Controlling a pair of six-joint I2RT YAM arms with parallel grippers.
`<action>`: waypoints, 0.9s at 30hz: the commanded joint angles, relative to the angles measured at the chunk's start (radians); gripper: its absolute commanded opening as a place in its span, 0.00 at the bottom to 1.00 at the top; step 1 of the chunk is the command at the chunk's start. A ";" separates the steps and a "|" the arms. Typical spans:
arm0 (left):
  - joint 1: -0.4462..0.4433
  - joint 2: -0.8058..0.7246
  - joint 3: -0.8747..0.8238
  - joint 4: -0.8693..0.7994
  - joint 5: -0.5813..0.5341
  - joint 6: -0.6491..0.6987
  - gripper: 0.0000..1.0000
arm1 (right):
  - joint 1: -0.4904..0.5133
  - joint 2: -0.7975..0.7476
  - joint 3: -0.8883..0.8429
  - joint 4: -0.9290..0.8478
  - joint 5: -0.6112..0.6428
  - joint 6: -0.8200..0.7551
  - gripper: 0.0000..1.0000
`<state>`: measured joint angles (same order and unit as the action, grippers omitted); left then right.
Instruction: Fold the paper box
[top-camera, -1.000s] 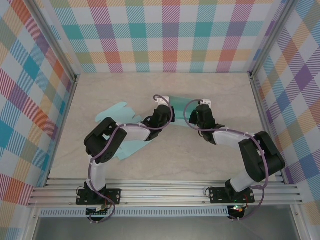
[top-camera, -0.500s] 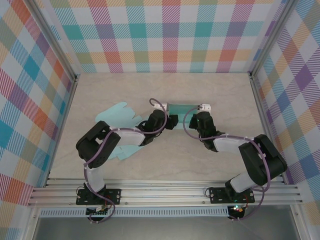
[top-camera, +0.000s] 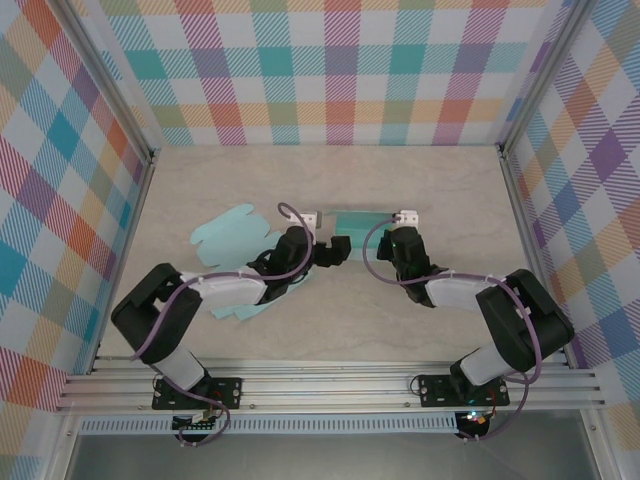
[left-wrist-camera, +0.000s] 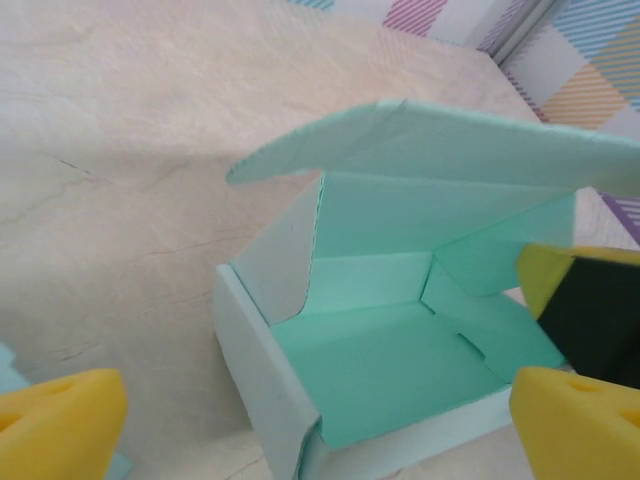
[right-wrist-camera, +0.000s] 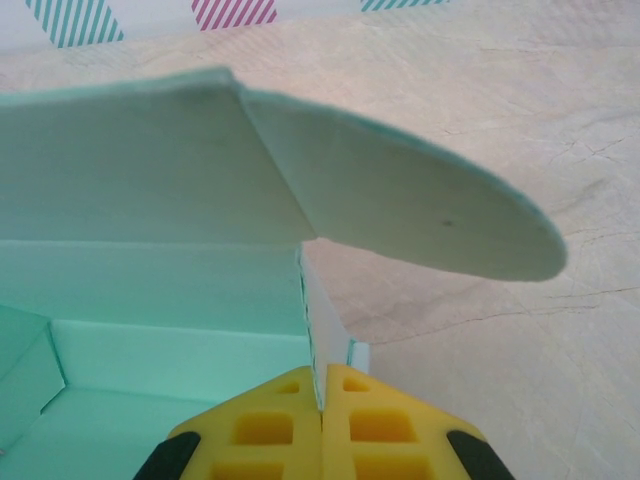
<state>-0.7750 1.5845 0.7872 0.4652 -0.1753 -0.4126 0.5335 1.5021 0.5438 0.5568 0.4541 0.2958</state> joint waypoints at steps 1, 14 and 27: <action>-0.013 -0.108 -0.006 -0.086 -0.056 -0.010 0.99 | 0.018 -0.002 -0.030 -0.088 0.002 -0.021 0.03; 0.077 -0.042 0.464 -0.525 0.060 0.104 0.73 | 0.043 -0.060 -0.053 -0.118 0.022 -0.040 0.09; 0.057 0.240 0.712 -0.673 0.300 0.068 0.37 | 0.068 -0.211 -0.068 -0.261 0.028 -0.014 0.47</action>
<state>-0.7025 1.8153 1.4849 -0.1608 0.0551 -0.3267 0.5854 1.3472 0.4820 0.3676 0.4717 0.2642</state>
